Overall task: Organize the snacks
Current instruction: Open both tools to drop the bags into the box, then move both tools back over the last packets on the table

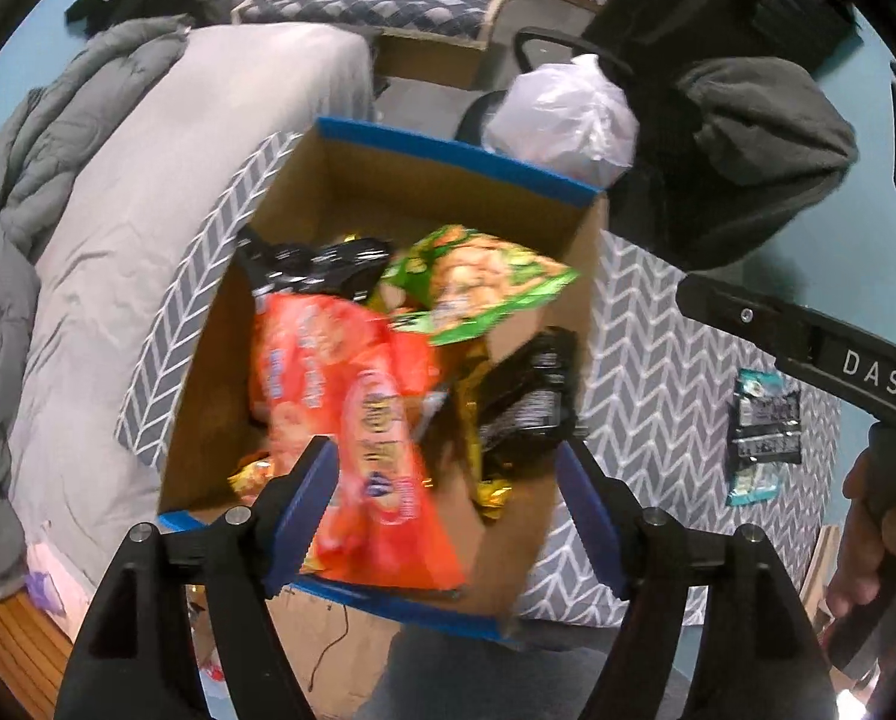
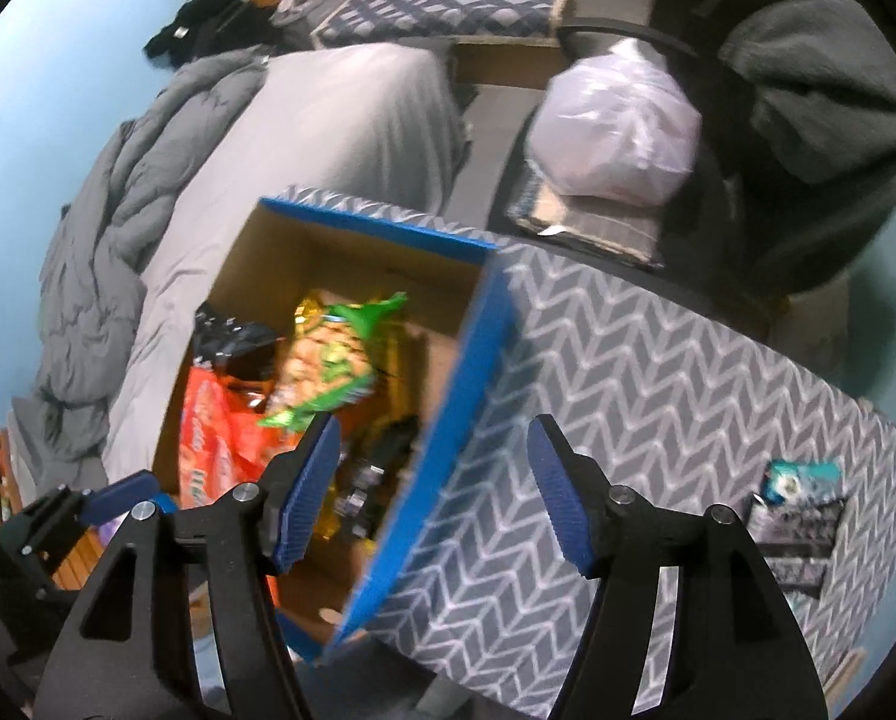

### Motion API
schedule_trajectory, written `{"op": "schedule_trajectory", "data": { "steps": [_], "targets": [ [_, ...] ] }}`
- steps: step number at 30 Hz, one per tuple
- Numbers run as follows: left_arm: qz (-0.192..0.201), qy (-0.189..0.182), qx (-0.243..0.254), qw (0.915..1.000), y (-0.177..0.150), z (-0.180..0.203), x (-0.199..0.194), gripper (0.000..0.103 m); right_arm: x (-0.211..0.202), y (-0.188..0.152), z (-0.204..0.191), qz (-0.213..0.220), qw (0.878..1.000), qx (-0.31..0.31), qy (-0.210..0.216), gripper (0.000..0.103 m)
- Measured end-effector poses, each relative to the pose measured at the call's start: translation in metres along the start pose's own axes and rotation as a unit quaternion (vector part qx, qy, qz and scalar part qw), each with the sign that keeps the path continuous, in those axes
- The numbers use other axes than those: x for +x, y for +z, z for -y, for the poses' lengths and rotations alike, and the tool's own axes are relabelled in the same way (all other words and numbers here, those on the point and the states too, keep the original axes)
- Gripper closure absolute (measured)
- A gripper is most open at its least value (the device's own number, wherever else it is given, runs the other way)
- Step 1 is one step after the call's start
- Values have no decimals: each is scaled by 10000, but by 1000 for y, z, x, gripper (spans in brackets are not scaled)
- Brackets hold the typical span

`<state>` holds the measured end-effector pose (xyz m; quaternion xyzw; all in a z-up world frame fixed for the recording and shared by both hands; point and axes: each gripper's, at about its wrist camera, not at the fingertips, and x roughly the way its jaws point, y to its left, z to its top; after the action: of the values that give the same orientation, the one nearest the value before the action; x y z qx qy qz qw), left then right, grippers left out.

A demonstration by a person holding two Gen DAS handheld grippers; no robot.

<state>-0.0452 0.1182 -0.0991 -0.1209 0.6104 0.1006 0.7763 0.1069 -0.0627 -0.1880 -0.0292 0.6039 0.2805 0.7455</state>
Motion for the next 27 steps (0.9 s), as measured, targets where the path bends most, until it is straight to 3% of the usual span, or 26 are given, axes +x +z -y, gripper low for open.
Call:
{"op": "schedule_trajectory", "data": {
  "steps": [11, 14, 20, 27],
  "targets": [
    [36, -136, 709, 9974, 5, 78, 1, 27, -42, -34, 99, 195, 9961, 784, -366, 37],
    [22, -163, 880, 9960, 5, 98, 5, 27, -51, -43, 123, 214, 9942, 923, -509, 31],
    [67, -147, 1288, 9915, 6, 141, 13, 24, -64, -64, 173, 177, 9899, 1178, -772, 31],
    [-188, -206, 1534, 9878, 4, 180, 38, 24, -64, -87, 230, 68, 9831, 1431, -1142, 31]
  ]
}}
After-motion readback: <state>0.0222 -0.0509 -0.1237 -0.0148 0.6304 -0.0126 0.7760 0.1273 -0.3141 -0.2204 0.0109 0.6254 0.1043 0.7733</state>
